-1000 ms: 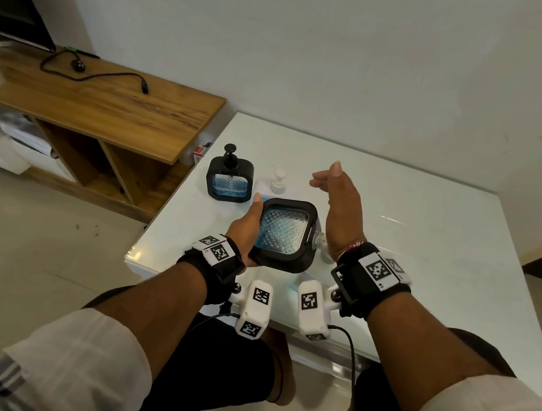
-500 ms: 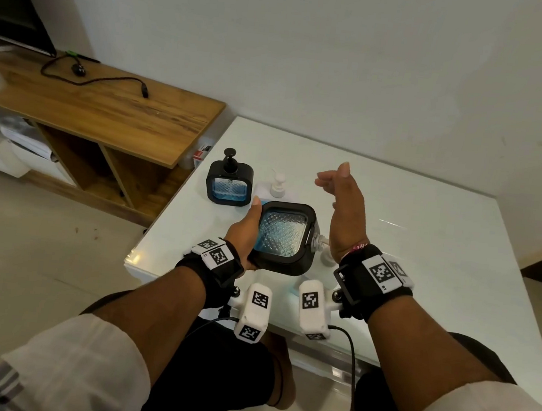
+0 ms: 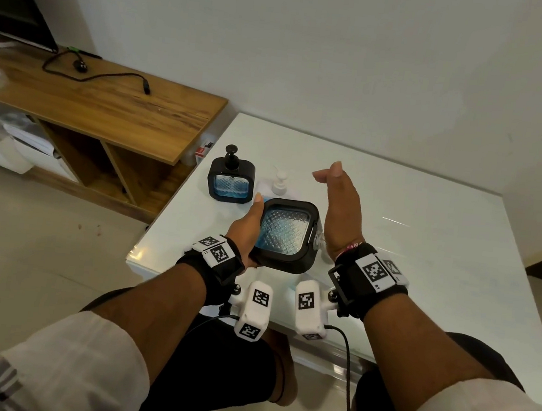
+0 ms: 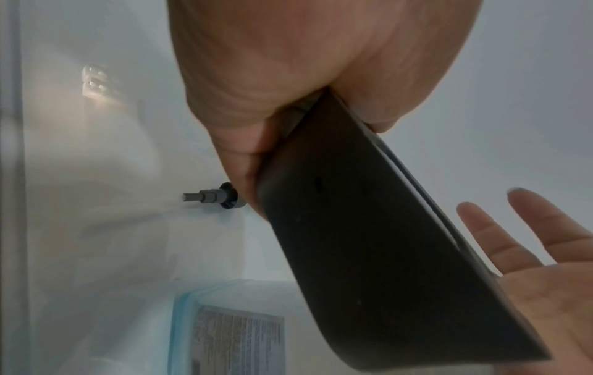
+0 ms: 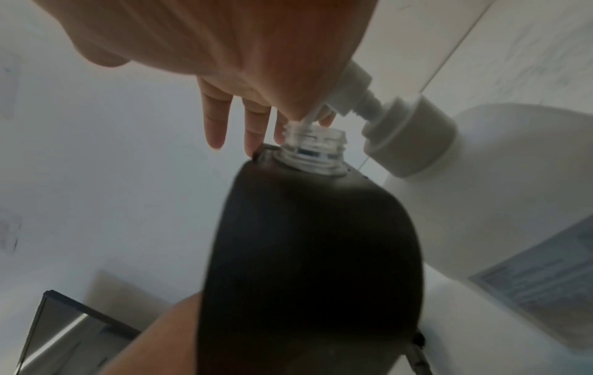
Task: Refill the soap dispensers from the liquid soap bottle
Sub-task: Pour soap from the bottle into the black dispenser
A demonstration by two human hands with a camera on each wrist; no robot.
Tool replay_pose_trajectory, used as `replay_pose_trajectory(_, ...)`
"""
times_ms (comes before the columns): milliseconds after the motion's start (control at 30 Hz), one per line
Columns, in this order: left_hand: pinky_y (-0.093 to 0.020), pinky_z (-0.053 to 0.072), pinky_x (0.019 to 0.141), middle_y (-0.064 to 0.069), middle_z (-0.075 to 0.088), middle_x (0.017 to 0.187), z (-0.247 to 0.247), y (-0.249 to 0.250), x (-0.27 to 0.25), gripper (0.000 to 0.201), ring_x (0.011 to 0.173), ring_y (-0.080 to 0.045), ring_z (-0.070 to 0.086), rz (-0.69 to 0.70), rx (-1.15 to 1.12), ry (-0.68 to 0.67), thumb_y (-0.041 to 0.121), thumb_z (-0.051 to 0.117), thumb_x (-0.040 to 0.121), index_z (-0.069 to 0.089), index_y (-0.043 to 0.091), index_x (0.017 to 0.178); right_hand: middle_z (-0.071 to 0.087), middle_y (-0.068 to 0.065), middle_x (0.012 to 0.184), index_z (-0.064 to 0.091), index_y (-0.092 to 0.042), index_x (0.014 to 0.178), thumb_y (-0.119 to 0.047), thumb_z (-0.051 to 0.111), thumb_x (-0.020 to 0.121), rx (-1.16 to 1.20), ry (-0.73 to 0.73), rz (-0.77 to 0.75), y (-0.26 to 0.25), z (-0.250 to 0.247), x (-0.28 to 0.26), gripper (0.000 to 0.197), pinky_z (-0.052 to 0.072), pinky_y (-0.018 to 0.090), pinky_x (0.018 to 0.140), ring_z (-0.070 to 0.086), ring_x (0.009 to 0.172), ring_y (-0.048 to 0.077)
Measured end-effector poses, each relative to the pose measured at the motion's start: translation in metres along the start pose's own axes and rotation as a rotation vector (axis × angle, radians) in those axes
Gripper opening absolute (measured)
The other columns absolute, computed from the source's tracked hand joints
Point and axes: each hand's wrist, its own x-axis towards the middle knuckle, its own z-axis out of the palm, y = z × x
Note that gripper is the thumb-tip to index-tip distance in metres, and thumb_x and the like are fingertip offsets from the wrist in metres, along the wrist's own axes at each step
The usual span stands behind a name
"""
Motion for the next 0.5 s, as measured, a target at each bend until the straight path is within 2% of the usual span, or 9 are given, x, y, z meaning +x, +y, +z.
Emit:
replay_pose_trajectory(167,-0.044,0.059,0.074,-0.016,0.071,0.121,0.0004,0.0008,-0.0004,0.073,0.101,-0.034,0.069,-0.001,0.004,-0.003,0.073,0.046,0.094,0.06,0.015,0.135,0.064,-0.009,0.111,0.061,-0.037,0.089,-0.075,0.021,0.082,0.001,-0.023,0.013,-0.0002,0.0009,0.0012,0.056,0.032,0.043,0.108,0.052,0.116,0.016)
replay_pose_trajectory(233,-0.042,0.059,0.071,-0.015,0.072,0.118,0.0003,0.0011,-0.0014,0.07,0.096,-0.032,0.07,-0.003,0.001,-0.006,0.072,0.045,0.095,0.061,0.016,0.133,0.063,-0.007,0.111,0.064,-0.028,0.095,-0.067,0.023,0.088,0.093,-0.011,0.05,-0.002,-0.0016,0.0016,0.057,0.033,0.033,0.102,0.054,0.11,0.009)
replay_pose_trajectory(300,-0.043,0.059,0.073,-0.015,0.072,0.119,-0.0002,0.0011,0.0002,0.071,0.098,-0.033,0.07,0.002,0.009,-0.006,0.073,0.045,0.094,0.061,0.016,0.134,0.063,-0.004,0.11,0.066,-0.016,0.103,-0.057,0.024,0.093,0.162,0.005,0.052,-0.0024,-0.0039,0.0021,0.059,0.032,0.024,0.094,0.053,0.103,-0.001)
replay_pose_trajectory(400,-0.047,0.06,0.08,-0.015,0.072,0.122,-0.0003,0.0015,0.0016,0.073,0.105,-0.035,0.07,0.003,0.011,-0.01,0.074,0.046,0.093,0.061,0.017,0.135,0.063,-0.003,0.112,0.065,-0.015,0.106,-0.051,0.024,0.099,0.146,0.013,0.03,-0.0013,-0.0032,0.0035,0.056,0.031,0.022,0.094,0.053,0.107,0.005)
replay_pose_trajectory(500,-0.046,0.06,0.077,-0.015,0.072,0.12,-0.0014,0.0022,0.0035,0.07,0.102,-0.034,0.07,0.004,0.016,0.002,0.073,0.047,0.094,0.061,0.015,0.132,0.064,-0.005,0.106,0.064,-0.019,0.1,-0.056,0.024,0.092,0.112,-0.029,0.032,0.0015,0.001,0.0027,0.055,0.033,0.016,0.088,0.056,0.104,0.007)
